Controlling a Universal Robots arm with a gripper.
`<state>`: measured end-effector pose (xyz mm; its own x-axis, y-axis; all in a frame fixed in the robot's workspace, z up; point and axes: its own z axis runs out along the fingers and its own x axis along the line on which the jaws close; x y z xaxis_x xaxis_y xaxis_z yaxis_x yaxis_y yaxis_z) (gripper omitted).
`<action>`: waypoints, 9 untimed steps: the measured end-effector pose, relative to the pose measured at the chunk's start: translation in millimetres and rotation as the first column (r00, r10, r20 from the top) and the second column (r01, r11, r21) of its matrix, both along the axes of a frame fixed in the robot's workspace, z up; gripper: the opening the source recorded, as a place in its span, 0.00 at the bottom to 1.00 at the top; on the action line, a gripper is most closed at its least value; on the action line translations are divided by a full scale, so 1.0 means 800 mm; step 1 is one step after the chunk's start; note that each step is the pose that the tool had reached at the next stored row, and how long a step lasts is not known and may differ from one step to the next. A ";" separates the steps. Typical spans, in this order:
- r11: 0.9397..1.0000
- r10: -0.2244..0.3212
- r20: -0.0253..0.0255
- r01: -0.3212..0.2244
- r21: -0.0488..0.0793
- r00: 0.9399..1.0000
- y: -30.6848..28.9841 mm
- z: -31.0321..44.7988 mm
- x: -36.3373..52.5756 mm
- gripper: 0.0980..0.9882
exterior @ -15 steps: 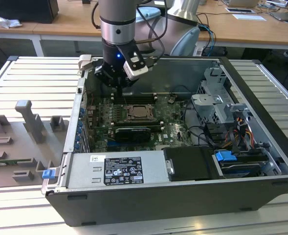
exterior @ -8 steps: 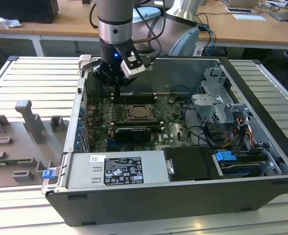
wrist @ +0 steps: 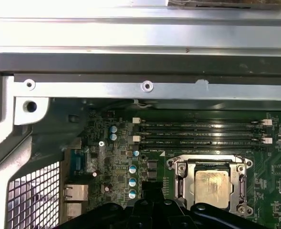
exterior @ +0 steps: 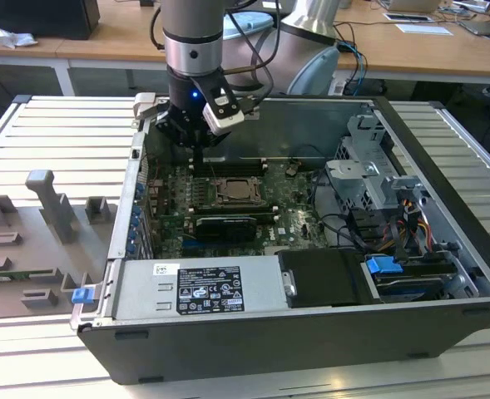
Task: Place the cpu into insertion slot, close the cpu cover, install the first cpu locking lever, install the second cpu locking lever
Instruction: 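Install the first cpu locking lever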
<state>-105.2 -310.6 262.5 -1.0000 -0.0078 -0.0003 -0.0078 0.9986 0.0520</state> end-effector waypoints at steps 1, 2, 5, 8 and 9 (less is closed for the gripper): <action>1.000 0.000 0.000 0.000 0.000 1.000 0.0000 -0.0002 -0.001 0.01; 1.000 0.000 0.000 0.000 0.000 1.000 0.0006 -0.0008 -0.003 0.01; 1.000 0.000 0.000 0.000 0.000 1.000 0.0036 -0.0022 -0.003 0.01; 1.000 0.000 0.000 0.000 0.000 1.000 0.0127 -0.0046 -0.004 0.01; 1.000 0.000 0.000 0.000 0.000 1.000 0.0160 -0.0053 -0.003 0.01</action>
<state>-107.9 -297.8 258.3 -1.0000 -0.0077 -0.0002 -0.0077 0.9986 0.0519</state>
